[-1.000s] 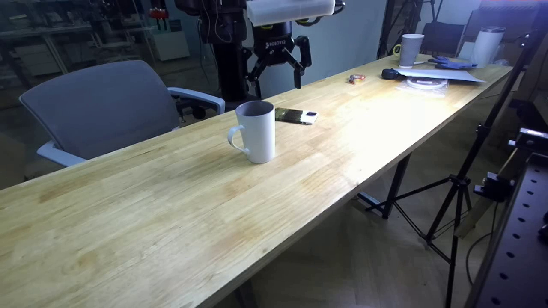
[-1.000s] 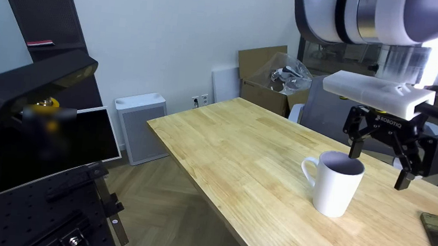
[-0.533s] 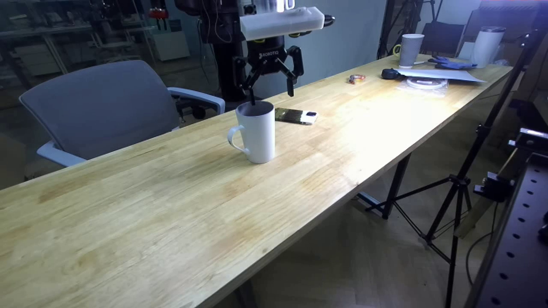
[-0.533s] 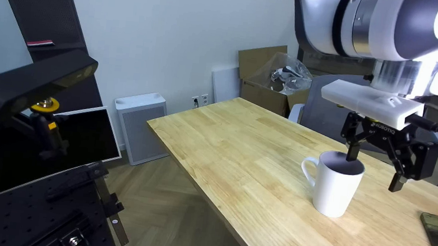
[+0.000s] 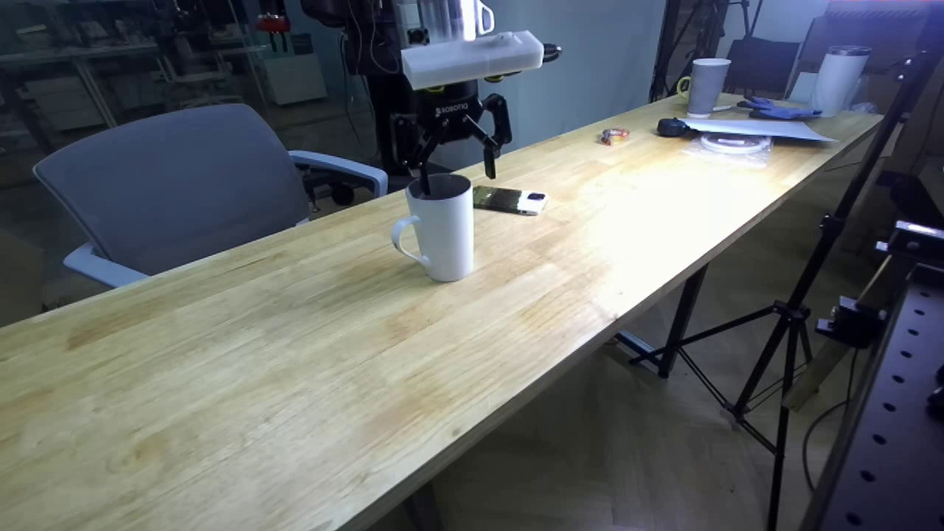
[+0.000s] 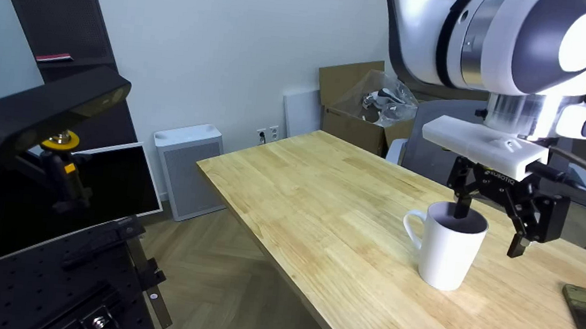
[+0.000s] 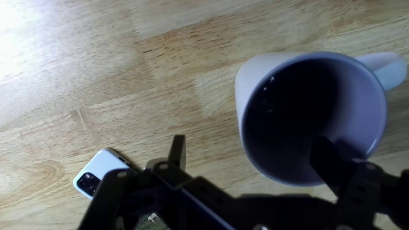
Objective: Pick up the cup and put it on the right side of the table
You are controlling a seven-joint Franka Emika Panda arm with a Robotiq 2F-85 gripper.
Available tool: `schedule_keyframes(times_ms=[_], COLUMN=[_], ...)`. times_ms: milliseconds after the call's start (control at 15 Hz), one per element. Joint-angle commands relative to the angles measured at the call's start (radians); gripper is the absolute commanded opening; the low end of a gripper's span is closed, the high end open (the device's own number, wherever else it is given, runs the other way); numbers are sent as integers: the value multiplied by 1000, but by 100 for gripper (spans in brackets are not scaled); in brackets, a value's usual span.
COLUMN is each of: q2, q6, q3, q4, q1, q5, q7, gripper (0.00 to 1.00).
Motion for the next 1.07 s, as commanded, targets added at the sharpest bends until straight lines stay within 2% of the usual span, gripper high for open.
schedule_keyframes(times_ms=[0, 533, 600, 733, 1000], q2=[29, 56, 59, 65, 72], q6=[-9, -8, -8, -7, -7], q3=[1, 5, 6, 5, 0], q4=[40, 56, 58, 61, 69], q1=[6, 2, 1, 0, 4], q5=[14, 32, 34, 37, 38], q7=[24, 22, 22, 24, 29], gripper=[100, 99, 75, 71, 42])
